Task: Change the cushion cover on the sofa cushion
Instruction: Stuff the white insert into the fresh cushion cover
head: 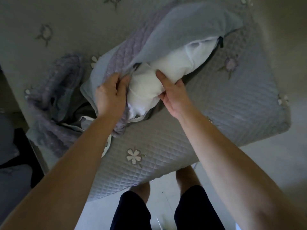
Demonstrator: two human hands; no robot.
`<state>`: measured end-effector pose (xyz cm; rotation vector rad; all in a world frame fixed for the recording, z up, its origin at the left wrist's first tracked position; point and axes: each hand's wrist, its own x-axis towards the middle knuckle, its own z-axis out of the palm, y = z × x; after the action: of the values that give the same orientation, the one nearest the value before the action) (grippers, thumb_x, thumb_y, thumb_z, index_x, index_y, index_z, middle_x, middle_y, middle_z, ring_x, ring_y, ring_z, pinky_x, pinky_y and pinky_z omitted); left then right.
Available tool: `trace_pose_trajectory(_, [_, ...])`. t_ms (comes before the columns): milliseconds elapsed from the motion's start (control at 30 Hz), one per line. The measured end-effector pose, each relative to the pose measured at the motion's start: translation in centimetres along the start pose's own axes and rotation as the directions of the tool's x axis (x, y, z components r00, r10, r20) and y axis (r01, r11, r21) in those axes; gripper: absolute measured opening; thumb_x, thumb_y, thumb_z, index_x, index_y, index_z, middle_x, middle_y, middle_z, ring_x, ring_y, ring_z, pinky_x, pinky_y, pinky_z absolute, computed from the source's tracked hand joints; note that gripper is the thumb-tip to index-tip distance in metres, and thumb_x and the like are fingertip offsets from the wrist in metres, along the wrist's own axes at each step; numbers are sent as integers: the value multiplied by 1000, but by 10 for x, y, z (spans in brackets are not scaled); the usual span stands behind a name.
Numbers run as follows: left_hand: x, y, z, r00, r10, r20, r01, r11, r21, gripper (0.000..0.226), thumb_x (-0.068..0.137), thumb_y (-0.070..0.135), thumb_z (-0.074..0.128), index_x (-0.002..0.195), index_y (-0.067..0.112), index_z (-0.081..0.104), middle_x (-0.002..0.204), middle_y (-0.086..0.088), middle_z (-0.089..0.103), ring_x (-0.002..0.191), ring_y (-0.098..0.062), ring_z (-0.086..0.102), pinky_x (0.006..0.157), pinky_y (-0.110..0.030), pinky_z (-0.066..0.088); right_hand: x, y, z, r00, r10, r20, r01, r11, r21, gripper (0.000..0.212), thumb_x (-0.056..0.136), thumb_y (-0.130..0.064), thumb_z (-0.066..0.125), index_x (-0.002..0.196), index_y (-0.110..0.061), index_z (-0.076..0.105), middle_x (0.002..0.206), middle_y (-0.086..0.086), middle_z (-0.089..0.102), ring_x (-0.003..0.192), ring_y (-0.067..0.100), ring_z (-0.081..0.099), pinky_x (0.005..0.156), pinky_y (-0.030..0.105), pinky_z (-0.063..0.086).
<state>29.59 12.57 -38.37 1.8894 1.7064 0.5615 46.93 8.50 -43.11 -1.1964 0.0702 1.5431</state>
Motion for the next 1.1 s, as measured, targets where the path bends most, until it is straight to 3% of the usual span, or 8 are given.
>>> trace_pose_trajectory(200, [10,29,-19,1000,-30,4,30,981,-193,35,103,27,45,70,20,38,59,10,34,49,2,39,49,-14,30,28,27,3,955,-70,-289,-232,436,-870,65,85,-56,65,131,-11,58,126,4,65,123,23,57,97,23,43])
trace_pose_trajectory(367, [14,18,-16,969,-155,195,177,979,-103,31,99,42,49,103,13,39,83,3,50,81,-15,51,64,-20,31,4,1,-32,997,59,41,-3,598,-802,13,77,-25,68,79,-17,57,74,0,56,74,14,55,72,32,48])
trace_pose_trajectory(567, [38,10,-31,974,36,223,-98,957,272,59,73,7,59,127,-2,36,125,-25,40,117,-42,40,98,-51,35,5,-15,-83,852,-392,348,168,-425,-890,47,80,-9,63,127,-12,55,130,12,52,121,33,47,97,47,45])
trace_pose_trajectory(667, [43,6,-43,985,72,157,-128,916,380,51,77,2,53,126,4,38,125,-23,42,115,-42,40,95,-54,36,20,-28,-74,738,-643,203,36,-263,-964,43,83,-23,68,118,-6,51,134,19,45,120,36,44,97,43,42])
trace_pose_trajectory(733, [38,0,-48,990,104,93,-135,888,440,45,84,10,56,126,7,40,126,-22,43,114,-42,41,93,-54,37,27,-34,-64,639,-765,-81,25,126,-992,50,83,-25,71,121,-3,47,135,21,41,123,36,41,101,36,37])
trace_pose_trajectory(833, [21,-11,-49,994,106,39,-112,857,502,50,81,17,60,126,4,43,124,-25,46,111,-44,44,88,-56,41,33,-45,-50,824,-368,-431,0,761,-649,63,88,-26,68,140,-10,38,143,10,46,125,23,49,101,29,43])
trace_pose_trajectory(933, [-6,-15,-41,995,-94,46,55,847,529,70,77,29,67,136,10,35,129,-23,45,114,-43,45,85,-54,43,22,-54,-35,917,-140,-373,-58,880,-472,19,94,-14,57,110,-19,64,107,5,71,97,22,68,83,38,60])
trace_pose_trajectory(1100, [-28,-5,-46,960,-249,126,163,868,468,61,84,13,61,136,7,29,127,-24,49,101,-49,57,72,-50,44,-24,-76,-3,917,-185,-354,94,962,-258,20,95,-6,46,89,-17,61,89,3,67,81,17,66,63,31,60])
